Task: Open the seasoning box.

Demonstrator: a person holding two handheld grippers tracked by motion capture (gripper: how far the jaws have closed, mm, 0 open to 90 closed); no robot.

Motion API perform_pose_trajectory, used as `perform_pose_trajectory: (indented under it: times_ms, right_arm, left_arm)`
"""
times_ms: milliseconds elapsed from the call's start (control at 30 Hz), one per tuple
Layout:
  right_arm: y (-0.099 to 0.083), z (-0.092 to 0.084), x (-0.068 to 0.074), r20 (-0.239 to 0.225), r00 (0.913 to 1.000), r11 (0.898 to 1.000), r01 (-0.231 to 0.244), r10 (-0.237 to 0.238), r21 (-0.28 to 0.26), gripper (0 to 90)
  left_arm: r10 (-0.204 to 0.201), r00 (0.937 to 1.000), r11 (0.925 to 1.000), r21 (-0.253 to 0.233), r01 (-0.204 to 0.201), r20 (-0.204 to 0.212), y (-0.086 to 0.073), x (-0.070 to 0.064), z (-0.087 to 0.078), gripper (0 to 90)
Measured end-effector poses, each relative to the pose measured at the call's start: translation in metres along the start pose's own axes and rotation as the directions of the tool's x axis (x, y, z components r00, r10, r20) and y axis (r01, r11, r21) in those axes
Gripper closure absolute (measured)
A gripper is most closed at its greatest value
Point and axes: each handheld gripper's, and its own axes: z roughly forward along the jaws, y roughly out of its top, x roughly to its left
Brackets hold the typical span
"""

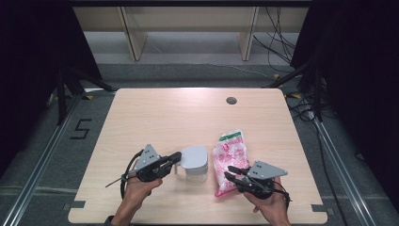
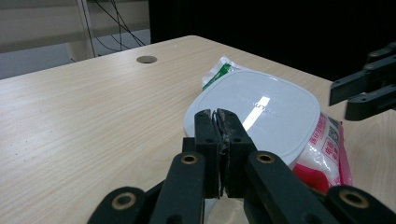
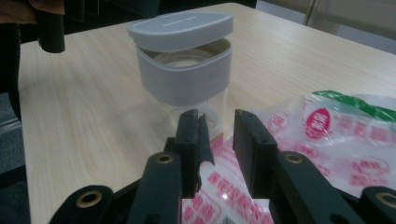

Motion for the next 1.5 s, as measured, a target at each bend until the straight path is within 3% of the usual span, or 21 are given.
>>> perform_pose_trajectory:
  times_ms: [100, 200, 233, 267, 333, 367, 400, 433, 533, 633, 767, 867, 900, 933, 967, 1000, 1133, 1300, 1400, 1433, 1500]
  right_arm:
    - [0.010, 0.018, 0.003, -0.036, 0.9988, 0.999, 0.032, -0.032, -0.003, 80.2]
    - [0.016, 0.027, 0.008, -0.034, 0.9981, 0.999, 0.053, -0.052, 0.014, 86.1]
    - [0.018, 0.029, 0.009, -0.022, 0.9961, 0.996, 0.086, -0.085, 0.012, 87.0]
    - [0.019, 0.031, 0.012, -0.030, 0.9978, 0.998, 0.059, -0.058, 0.016, 87.8]
    - [0.022, 0.035, 0.014, -0.047, 0.9964, 0.997, 0.070, -0.070, 0.008, 88.6]
    - [0.024, 0.036, 0.017, -0.044, 0.9976, 0.998, 0.055, -0.054, 0.010, 88.7]
    - [0.026, 0.038, 0.017, -0.050, 0.9959, 0.997, 0.075, -0.075, -0.002, 88.9]
    - [0.028, 0.038, 0.019, -0.048, 0.9972, 0.998, 0.058, -0.058, -0.007, 89.0]
    - [0.034, 0.040, 0.018, -0.053, 0.9961, 0.997, 0.069, -0.071, -0.030, 89.8]
    - [0.038, 0.041, 0.018, -0.053, 0.9956, 0.997, 0.078, -0.078, 0.000, 90.0]
    - [0.041, 0.043, 0.020, -0.046, 0.9961, 0.997, 0.074, -0.075, -0.016, 90.0]
    - [0.046, 0.044, 0.021, -0.057, 0.9951, 0.997, 0.080, -0.081, -0.010, 90.0]
    - [0.047, 0.046, 0.020, -0.043, 0.9940, 0.995, 0.100, -0.100, -0.022, 90.0]
    - [0.047, 0.047, 0.022, -0.048, 0.9959, 0.997, 0.076, -0.077, -0.018, 90.0]
    - [0.047, 0.048, 0.023, -0.053, 0.9952, 0.997, 0.082, -0.083, -0.009, 90.0]
    - [0.048, 0.048, 0.023, -0.055, 0.9946, 0.996, 0.088, -0.088, 0.004, 90.0]
    - [0.052, 0.050, 0.025, -0.064, 0.9938, 0.996, 0.091, -0.092, -0.006, 90.0]
    - [0.056, 0.053, 0.028, -0.063, 0.9932, 0.995, 0.097, -0.097, -0.011, 90.0]
    - [0.062, 0.058, 0.032, -0.069, 0.9917, 0.994, 0.108, -0.109, -0.018, 90.0]
    - [0.063, 0.059, 0.033, -0.063, 0.9921, 0.994, 0.107, -0.108, -0.023, 90.0]
    - [0.066, 0.062, 0.036, -0.065, 0.9920, 0.994, 0.106, -0.108, -0.027, 90.0]
  left_arm:
    - [0.001, 1.0000, 1.0000, -0.007, 0.000, 0.005, -0.001, 0.001, 0.000, 86.6]
    - [-0.013, 0.9999, 0.9999, 0.000, 0.013, -0.002, -0.001, 0.000, -0.001, 86.6]
    - [-0.021, 0.9997, 0.9998, 0.000, 0.021, -0.007, -0.002, 0.000, -0.001, 86.5]
    - [-0.023, 0.9997, 0.9997, -0.002, 0.023, -0.005, -0.002, 0.001, -0.001, 86.5]
    - [-0.015, 0.9999, 0.9999, -0.006, 0.015, 0.000, -0.003, 0.001, -0.002, 86.3]
    - [-0.010, 1.0000, 0.9999, -0.005, 0.010, 0.000, -0.002, 0.002, -0.002, 86.4]
    - [-0.015, 0.9999, 0.9999, -0.004, 0.015, -0.001, -0.002, 0.001, -0.002, 86.4]
    - [-0.010, 1.0000, 0.9999, -0.005, 0.010, 0.000, -0.002, 0.002, -0.002, 86.3]
    - [-0.010, 0.9999, 0.9999, -0.007, 0.010, 0.003, -0.002, 0.002, -0.001, 86.3]
    - [-0.009, 1.0000, 0.9999, -0.003, 0.009, -0.002, -0.002, 0.002, -0.002, 86.1]
    - [-0.007, 1.0000, 1.0000, 0.000, 0.007, -0.004, -0.003, 0.001, -0.003, 84.4]
    - [-0.021, 0.9998, 0.9997, -0.009, 0.021, 0.001, -0.002, 0.000, -0.007, 80.7]
    - [-0.007, 1.0000, 0.9999, -0.009, 0.007, 0.004, -0.002, -0.001, -0.009, 78.5]
    - [-0.007, 1.0000, 0.9999, -0.009, 0.007, 0.004, -0.002, -0.001, -0.009, 75.3]
    - [0.008, 1.0000, 1.0000, 0.004, -0.008, -0.002, -0.002, -0.002, -0.013, 72.2]
    - [0.039, 0.9992, 0.9991, 0.019, -0.039, 0.007, -0.003, -0.003, -0.019, 70.0]
    - [0.035, 0.9994, 0.9989, 0.031, -0.034, -0.005, -0.009, -0.001, -0.029, 60.9]
    - [0.009, 0.9999, 0.9977, 0.067, -0.008, -0.012, -0.020, -0.003, -0.030, 46.9]
    - [0.025, 0.9996, 0.9958, 0.089, -0.024, -0.016, -0.027, -0.005, -0.031, 43.4]
    - [0.052, 0.9985, 0.9960, 0.073, -0.051, -0.017, -0.032, -0.003, -0.032, 43.5]
    - [0.046, 0.9988, 0.9955, 0.084, -0.044, -0.019, -0.037, -0.003, -0.033, 43.5]
